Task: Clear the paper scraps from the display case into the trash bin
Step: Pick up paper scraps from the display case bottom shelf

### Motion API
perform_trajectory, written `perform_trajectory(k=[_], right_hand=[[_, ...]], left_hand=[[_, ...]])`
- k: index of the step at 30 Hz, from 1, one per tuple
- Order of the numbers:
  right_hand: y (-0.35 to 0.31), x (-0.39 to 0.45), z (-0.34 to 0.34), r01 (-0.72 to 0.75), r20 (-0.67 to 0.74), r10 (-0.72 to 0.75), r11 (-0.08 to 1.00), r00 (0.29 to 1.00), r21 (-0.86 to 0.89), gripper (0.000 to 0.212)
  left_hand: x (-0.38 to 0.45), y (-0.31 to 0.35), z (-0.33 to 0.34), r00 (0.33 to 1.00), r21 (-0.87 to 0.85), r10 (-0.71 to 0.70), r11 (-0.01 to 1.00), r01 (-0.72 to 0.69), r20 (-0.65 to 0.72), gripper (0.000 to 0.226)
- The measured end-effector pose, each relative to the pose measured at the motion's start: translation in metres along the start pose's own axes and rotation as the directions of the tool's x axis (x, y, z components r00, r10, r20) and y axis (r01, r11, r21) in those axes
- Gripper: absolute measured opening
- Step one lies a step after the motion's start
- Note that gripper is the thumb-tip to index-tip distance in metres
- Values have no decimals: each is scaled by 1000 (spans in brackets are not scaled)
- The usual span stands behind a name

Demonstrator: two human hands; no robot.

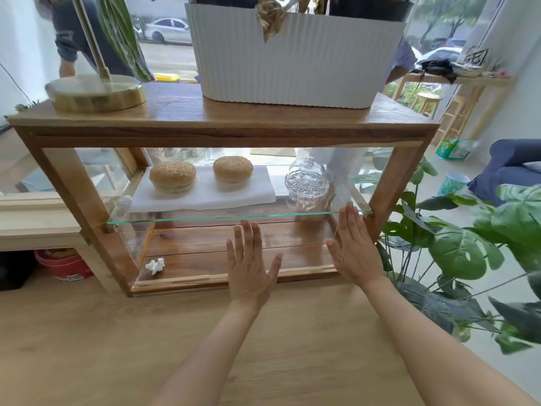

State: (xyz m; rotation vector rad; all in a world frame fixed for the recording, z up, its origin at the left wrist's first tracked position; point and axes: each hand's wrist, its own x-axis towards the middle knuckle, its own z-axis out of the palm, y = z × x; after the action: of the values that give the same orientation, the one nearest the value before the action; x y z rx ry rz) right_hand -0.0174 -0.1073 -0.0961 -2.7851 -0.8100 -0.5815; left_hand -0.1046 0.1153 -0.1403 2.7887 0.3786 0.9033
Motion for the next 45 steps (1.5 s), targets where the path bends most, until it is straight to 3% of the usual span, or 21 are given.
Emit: perform_trajectory(k=[8,28,32,37,41,45], right_hand=[[16,-7,-18,-141,25,145,982,989,-128,72],[12,-17,-29,-299,-61,293,948,954,-113,71],[-21,-26,-25,-238,-146,227,969,963,-63,61],[-76,-40,-7,-157,-32,158,987,987,37,58],[-128,-40,4,-85,47,79,987,996,137,53],[-177,-31,19,47,127,-70,984,989,174,55]], left_hand=[[1,32,8,1000,-28,11,1000,-11,17,77],[0,55,1,986,-68,112,992,-104,122,80],[-3,31,-15,976,-53,180,983,-175,126,76],[-13,-37,-34,959,34,207,975,-218,194,72],[-21,-83,-53,953,64,105,990,-128,285,76],[-28,-125,-73,901,136,-23,990,-40,433,95]])
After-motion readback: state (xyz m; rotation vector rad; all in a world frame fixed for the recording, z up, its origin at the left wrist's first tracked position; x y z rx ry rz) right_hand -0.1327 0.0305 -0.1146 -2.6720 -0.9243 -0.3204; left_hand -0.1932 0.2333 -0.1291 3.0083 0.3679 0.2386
